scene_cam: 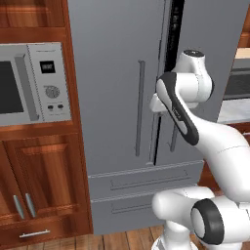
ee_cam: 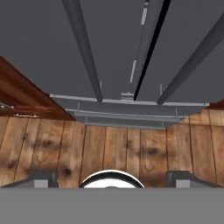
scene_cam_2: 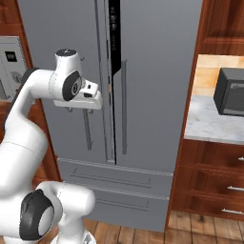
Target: Open the fridge, remove the apple, carrot, and chicken drumstick, and place them on any counter.
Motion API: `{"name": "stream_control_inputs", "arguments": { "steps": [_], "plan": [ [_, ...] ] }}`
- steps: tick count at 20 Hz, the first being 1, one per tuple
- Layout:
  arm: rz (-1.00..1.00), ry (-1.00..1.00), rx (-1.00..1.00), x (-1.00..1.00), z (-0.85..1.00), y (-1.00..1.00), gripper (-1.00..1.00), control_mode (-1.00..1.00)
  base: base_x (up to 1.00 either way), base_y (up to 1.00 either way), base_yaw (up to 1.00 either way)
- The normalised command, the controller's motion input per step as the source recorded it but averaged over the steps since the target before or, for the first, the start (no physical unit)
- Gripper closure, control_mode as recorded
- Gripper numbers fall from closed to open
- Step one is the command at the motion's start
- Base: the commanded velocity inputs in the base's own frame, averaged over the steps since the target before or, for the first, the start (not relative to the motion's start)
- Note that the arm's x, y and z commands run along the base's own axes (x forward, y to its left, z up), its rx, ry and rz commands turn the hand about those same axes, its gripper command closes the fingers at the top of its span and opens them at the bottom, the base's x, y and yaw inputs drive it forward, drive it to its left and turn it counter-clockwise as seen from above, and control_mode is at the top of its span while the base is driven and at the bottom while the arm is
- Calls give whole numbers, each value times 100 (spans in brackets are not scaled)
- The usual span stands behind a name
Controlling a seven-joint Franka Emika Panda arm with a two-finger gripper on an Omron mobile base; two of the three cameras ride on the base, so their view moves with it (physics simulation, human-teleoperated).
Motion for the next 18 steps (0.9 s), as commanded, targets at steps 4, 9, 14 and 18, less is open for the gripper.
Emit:
{"name": "stream_control_inputs", "arguments": {
  "steps": [4, 9, 14, 18],
  "plan": [
    [0, -32, 0, 0, 4, 12, -100, -100, 0, 0, 0],
    [0, -51, 0, 39, 1, 54, -100, -100, 0, 0, 0],
    [0, -20, 0, 86, 0, 47, -100, -100, 0, 0, 0],
    [-1, -7, 0, 87, 0, 16, -100, -100, 0, 0, 0]
  ]
}}
